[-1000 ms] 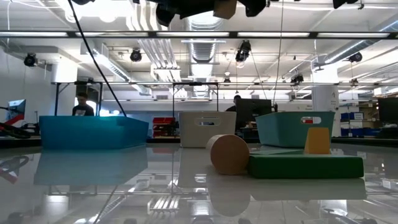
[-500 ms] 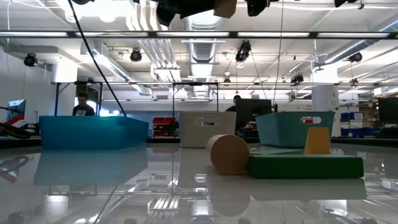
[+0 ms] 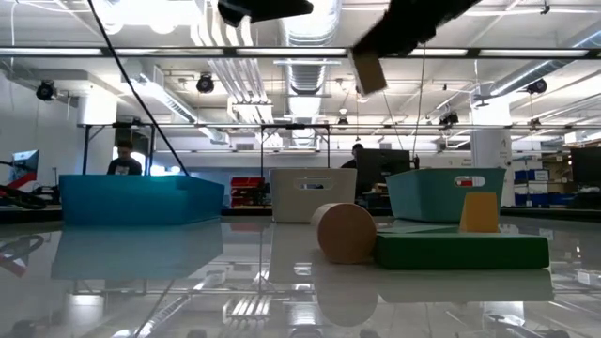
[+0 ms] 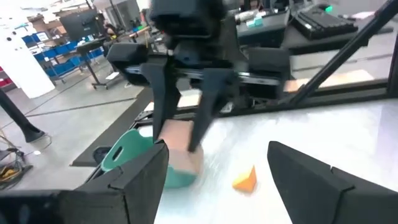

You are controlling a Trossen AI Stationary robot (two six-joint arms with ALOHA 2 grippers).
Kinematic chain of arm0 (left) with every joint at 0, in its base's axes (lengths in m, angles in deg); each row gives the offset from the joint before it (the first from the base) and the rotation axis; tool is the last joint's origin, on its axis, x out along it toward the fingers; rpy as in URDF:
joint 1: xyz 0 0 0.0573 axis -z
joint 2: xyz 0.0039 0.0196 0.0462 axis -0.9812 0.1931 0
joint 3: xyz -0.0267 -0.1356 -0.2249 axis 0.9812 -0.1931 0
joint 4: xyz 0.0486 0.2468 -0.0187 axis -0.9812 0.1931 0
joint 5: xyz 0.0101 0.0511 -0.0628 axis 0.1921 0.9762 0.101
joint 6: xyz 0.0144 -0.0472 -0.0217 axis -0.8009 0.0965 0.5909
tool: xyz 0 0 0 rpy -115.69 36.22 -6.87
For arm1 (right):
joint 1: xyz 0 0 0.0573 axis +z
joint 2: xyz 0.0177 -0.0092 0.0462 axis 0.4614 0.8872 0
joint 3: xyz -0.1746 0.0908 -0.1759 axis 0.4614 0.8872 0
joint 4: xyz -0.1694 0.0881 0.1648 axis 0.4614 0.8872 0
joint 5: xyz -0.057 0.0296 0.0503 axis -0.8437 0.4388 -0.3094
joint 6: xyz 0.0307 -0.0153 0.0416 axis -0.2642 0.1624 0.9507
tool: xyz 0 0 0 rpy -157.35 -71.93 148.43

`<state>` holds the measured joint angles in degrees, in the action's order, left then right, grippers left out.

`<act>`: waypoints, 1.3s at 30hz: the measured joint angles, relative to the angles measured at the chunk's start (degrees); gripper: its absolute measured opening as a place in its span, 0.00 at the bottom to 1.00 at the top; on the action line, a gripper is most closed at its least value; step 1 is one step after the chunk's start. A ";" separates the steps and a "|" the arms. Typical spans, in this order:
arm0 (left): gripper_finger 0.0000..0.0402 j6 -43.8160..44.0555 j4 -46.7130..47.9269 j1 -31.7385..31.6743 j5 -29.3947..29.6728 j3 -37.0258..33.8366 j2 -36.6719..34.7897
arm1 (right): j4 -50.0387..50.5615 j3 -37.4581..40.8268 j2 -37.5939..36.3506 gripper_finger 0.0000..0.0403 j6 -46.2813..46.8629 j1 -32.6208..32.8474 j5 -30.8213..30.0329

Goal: Sort & place blocks by color
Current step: Put the brown block into the green bin

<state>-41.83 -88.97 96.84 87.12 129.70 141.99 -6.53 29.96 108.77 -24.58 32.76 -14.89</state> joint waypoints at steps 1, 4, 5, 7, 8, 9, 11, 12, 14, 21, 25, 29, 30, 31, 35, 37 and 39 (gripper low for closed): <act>0.64 -0.01 1.47 0.00 0.06 -0.16 -0.95 | 4.16 -1.44 0.27 0.30 0.42 -1.30 0.01; 0.64 0.32 4.53 0.00 0.32 -0.19 -3.12 | 13.83 -4.50 0.74 0.30 0.78 -5.92 0.09; 0.64 0.82 5.93 0.02 0.45 -0.20 -3.78 | 15.91 -4.89 0.74 0.30 0.83 -7.69 0.07; 0.64 1.81 6.98 0.02 0.50 -0.25 -4.47 | 18.46 -5.48 0.70 0.30 1.81 -11.73 0.01; 0.64 2.45 7.61 0.02 0.50 -0.25 -4.87 | 20.16 -5.74 0.63 0.30 2.25 -13.91 -0.03; 0.64 2.61 7.82 0.02 0.52 -0.29 -5.05 | 21.83 -5.84 0.58 0.30 2.78 -16.19 -0.01; 0.64 3.03 7.95 0.09 0.55 -0.30 -5.13 | 22.14 -5.45 0.59 0.30 3.23 -20.59 0.01; 0.64 3.12 8.23 0.11 0.53 -0.30 -5.13 | 21.14 -4.66 0.59 0.30 3.05 -22.69 0.09; 0.64 3.99 8.74 0.11 0.55 -0.47 -5.13 | 19.63 -2.36 0.59 0.30 1.97 -26.59 0.64; 0.64 7.27 8.32 0.62 0.52 -2.79 -5.32 | 4.45 9.69 -0.24 0.30 2.73 -35.95 5.02; 0.64 9.98 8.41 0.61 0.55 -4.06 -5.69 | -4.69 15.99 -0.32 0.30 5.36 -38.51 5.01; 0.64 10.14 8.04 0.61 0.57 -4.10 -5.72 | -13.43 21.13 -0.35 0.30 9.13 -39.09 5.05; 0.64 10.14 7.83 0.61 0.57 -4.10 -5.72 | -15.36 22.16 -0.35 0.30 10.13 -39.09 5.06; 0.64 10.14 7.78 0.61 0.57 -4.10 -5.72 | -16.88 23.00 -0.35 0.30 11.28 -39.09 5.04; 0.64 10.12 7.78 0.59 0.83 -4.10 -5.73 | -20.28 25.88 -0.40 0.30 15.44 -39.05 5.04; 0.64 10.12 7.78 0.59 0.85 -4.10 -5.78 | -21.31 26.91 -0.41 0.30 16.96 -38.93 4.87; 0.64 10.12 7.78 0.59 0.85 -4.10 -5.78 | -22.41 27.63 -0.52 0.30 18.75 -38.93 4.62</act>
<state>-31.71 -81.19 97.43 87.98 125.60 136.21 -28.95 57.59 108.25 -5.84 -6.17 -10.26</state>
